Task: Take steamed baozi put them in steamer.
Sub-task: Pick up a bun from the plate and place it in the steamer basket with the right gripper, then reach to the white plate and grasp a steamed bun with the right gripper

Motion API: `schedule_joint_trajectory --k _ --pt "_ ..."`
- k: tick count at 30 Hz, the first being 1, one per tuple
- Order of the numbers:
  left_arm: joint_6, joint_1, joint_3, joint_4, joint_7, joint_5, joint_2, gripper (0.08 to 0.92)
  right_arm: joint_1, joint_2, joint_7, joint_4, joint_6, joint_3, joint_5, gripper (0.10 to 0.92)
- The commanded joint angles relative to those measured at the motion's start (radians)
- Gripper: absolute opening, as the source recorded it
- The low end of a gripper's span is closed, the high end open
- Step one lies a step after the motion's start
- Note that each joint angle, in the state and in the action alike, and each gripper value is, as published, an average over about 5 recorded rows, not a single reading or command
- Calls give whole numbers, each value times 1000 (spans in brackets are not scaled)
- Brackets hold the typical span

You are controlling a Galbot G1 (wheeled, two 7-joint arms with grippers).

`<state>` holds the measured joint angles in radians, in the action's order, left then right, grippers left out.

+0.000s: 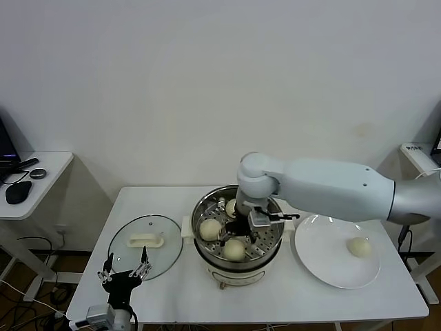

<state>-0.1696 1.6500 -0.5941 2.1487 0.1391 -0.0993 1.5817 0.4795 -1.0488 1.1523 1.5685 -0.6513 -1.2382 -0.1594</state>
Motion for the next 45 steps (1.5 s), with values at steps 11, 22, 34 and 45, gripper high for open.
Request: schedule_joint_trajectory --k 11,22,34,45 --pt "-7 4 -10 3 -15 -9 -18 823 129 379 87 -87 758 270 446 823" --pt "-10 7 -15 -13 -30 -28 -25 823 -314 672 152 -183 1019 502 172 823" --pt "2 29 -16 -75 -30 -11 -21 823 -705 519 157 -426 742 843 -139 823" --pt "4 37 -26 -81 -29 -3 -21 823 -776 438 119 -499 634 910 -259 823"
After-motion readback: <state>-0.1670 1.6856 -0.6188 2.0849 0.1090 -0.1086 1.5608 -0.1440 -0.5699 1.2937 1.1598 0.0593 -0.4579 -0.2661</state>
